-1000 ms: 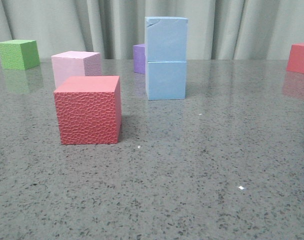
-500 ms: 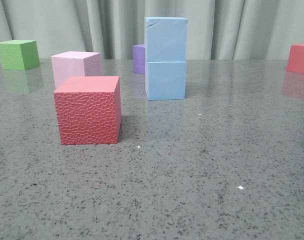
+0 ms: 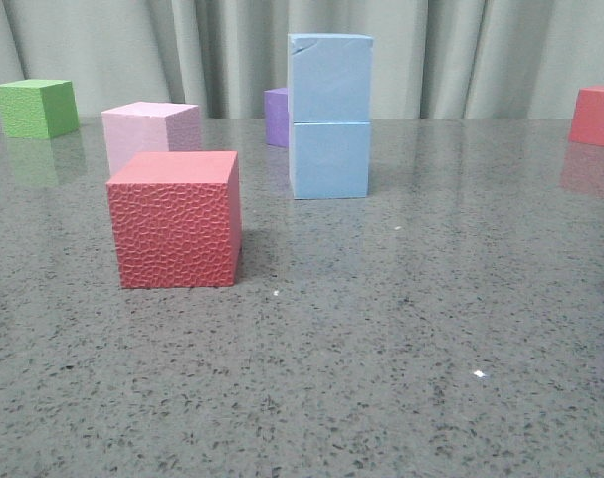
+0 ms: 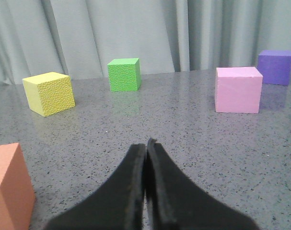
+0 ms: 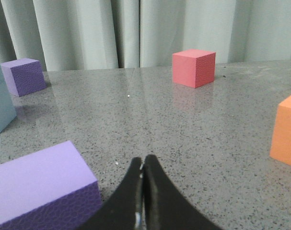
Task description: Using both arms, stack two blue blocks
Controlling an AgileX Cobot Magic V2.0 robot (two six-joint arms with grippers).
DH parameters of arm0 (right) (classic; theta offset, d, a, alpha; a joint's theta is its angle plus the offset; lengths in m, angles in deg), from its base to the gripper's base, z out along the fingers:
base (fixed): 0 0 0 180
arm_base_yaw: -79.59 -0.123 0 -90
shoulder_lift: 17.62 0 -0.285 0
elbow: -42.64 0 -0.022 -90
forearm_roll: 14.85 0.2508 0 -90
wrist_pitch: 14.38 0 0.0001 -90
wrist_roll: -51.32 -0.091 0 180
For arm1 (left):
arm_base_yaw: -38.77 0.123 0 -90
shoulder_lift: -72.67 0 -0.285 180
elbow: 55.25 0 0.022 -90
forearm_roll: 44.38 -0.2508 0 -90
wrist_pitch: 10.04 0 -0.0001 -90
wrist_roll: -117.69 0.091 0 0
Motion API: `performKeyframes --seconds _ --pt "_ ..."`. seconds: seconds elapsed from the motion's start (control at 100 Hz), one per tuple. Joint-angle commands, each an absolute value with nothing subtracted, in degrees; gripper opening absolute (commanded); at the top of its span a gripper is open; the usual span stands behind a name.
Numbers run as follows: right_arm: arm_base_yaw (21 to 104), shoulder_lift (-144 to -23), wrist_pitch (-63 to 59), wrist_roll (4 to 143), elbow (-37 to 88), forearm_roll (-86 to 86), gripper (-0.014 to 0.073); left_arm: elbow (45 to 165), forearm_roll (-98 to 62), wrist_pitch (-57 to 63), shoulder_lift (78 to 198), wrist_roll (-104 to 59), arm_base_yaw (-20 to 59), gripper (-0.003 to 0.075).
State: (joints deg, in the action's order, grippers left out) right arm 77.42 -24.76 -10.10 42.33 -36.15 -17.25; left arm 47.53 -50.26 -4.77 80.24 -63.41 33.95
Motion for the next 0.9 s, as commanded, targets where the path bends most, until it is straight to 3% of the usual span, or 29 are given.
performKeyframes --seconds 0.0,0.89 --pt "77.9 -23.4 -15.6 42.7 -35.1 -17.9 -0.0069 45.1 -49.8 -9.4 78.4 -64.0 33.4 -0.0019" --pt "77.9 -23.4 -15.8 42.7 -35.1 -18.8 -0.0069 45.1 -49.8 -9.4 78.4 -64.0 33.4 -0.0019"
